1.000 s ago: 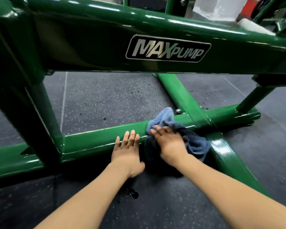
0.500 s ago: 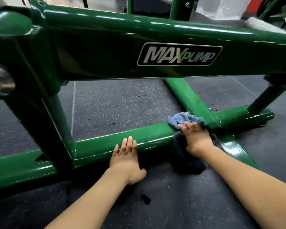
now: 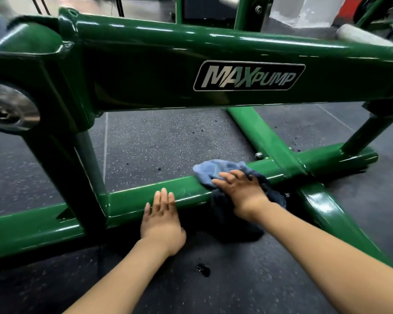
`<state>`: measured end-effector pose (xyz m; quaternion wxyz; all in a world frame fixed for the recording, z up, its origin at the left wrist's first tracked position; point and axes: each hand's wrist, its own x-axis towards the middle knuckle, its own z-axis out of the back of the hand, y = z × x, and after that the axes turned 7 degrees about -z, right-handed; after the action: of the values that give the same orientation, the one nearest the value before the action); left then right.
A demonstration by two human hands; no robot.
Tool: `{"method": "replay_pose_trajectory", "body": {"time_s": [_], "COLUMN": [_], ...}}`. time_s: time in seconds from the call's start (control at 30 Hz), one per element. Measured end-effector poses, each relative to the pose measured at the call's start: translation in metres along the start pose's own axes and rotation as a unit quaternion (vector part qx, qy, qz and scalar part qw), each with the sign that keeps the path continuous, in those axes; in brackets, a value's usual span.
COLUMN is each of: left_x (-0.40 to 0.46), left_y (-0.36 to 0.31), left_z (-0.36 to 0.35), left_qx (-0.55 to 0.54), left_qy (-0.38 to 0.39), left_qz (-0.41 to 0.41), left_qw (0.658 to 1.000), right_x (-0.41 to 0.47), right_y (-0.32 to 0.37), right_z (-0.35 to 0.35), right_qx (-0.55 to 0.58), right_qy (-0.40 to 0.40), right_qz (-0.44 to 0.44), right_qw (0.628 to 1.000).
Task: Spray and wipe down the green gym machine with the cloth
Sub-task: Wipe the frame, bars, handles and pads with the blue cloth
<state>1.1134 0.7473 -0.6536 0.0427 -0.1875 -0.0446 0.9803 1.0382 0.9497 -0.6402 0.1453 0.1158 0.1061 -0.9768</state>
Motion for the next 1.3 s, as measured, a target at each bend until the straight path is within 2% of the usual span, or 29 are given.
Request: {"method": "replay_pose_trajectory", "body": {"time_s": [0.13,0.23,0.43,0.57,0.63,0.73,0.8,0.87,0.97,1.03,1.13,1.3], "left_x": [-0.005,-0.002,0.0,-0.011,-0.025,-0.039,-0.044,-0.047,-0.049,-0.049,-0.048,-0.05], "left_y": [0.013,0.01,0.016,0.026,0.031,0.04,0.047,0.054,0.061,0.061,0.062,0.066], "left_z": [0.001,0.004,0.007,0.005,0.001,-0.004,-0.005,-0.007,-0.012,-0.014,-0.014,-0.014], "left_qx": [0.025,0.02,0.002,-0.02,0.01,0.011,0.009,0.01,0.001,-0.006,-0.017,-0.001], "left_qy": [0.032,0.045,0.043,-0.012,-0.037,-0.024,0.004,0.021,0.017,0.014,0.012,0.001], "left_qz": [-0.017,-0.017,-0.029,-0.027,0.001,0.047,0.054,0.043,0.034,0.034,0.031,0.047], "left_qw": [0.999,0.999,0.999,0.999,0.999,0.999,0.998,0.999,0.999,0.999,0.999,0.999], "right_x": [0.0,0.004,0.002,-0.005,-0.009,-0.004,0.001,0.003,0.005,0.003,0.004,-0.006], "right_y": [-0.032,-0.015,0.062,0.116,0.12,0.086,0.061,0.057,0.089,0.111,0.139,0.187], "right_z": [-0.006,-0.002,0.006,0.007,0.007,0.007,0.008,0.011,0.017,0.017,0.018,0.02], "right_qx": [0.024,0.055,0.052,0.045,0.033,-0.001,-0.018,-0.005,0.02,0.033,0.043,0.052], "right_qy": [0.035,0.038,0.009,-0.003,-0.011,-0.036,-0.035,-0.03,-0.026,-0.027,-0.022,-0.021], "right_qz": [-0.113,-0.153,-0.066,0.049,0.116,0.186,0.161,0.094,0.015,-0.008,0.013,0.128], "right_qw": [0.993,0.986,0.996,0.998,0.993,0.982,0.986,0.995,0.999,0.999,0.999,0.99]}}
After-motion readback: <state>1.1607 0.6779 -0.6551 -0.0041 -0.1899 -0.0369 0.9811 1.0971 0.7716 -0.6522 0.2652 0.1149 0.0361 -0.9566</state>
